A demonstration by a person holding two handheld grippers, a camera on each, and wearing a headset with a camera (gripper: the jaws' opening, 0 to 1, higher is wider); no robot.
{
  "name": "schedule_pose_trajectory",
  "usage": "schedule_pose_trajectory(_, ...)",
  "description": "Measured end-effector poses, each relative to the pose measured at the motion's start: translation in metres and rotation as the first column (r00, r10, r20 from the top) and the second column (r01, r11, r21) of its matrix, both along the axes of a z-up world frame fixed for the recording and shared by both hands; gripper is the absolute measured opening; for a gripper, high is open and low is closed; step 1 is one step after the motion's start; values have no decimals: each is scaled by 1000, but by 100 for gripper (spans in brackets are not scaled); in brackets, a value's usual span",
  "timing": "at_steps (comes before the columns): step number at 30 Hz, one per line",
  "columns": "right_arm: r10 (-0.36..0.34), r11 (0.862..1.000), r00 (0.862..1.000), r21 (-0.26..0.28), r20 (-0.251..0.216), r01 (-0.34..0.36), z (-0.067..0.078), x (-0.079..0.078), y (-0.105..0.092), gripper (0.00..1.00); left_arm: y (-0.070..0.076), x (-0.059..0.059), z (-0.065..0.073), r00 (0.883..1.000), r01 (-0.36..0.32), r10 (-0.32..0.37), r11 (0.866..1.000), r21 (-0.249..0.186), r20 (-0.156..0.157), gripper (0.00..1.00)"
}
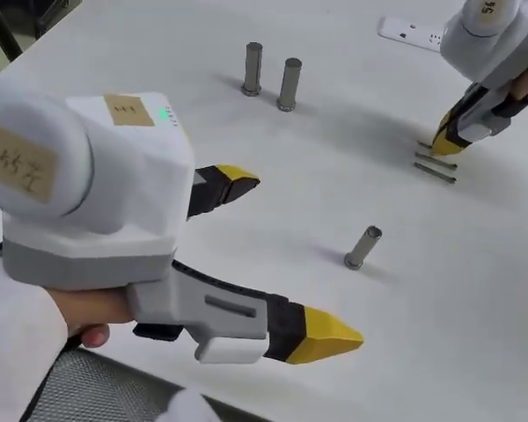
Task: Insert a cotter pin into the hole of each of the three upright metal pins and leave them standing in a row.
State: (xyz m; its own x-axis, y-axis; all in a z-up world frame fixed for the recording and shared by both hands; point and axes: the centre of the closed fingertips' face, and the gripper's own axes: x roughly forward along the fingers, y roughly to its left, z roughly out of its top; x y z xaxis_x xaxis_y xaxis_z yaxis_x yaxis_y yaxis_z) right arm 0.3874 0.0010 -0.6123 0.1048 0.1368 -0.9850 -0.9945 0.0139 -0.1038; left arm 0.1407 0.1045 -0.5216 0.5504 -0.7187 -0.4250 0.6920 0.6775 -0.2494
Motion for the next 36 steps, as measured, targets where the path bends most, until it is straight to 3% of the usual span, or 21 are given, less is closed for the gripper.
schedule_pose_trajectory(2,8,1000,1000,-4,-28,-8,-3,-1,1,0,0,-1,-1,1000,2,-2,1000,7,-6,97)
schedule_pose_trajectory(13,-10,1000,1000,-5,-20,10,-3,-5,-2,0,7,2,-3,1000,-11,11,1000,-3,-18,96)
schedule_pose_trajectory(17,18,1000,1000,-20,-7,-18,-1,-6,-6,0,10,4,1,999,-33,33,999,-21,-11,96)
schedule_pose_trajectory(20,24,1000,1000,7,-6,-24,9,-10,-6,0,12,4,2,999,-39,39,999,-24,-11,95)
schedule_pose_trajectory(28,81,991,992,95,97,-90,48,-31,-1,0,10,6,7,999,-43,43,998,-35,-5,92)
schedule_pose_trajectory(36,139,964,971,199,194,-178,87,-72,20,0,3,11,20,998,-55,55,994,-93,-4,81)
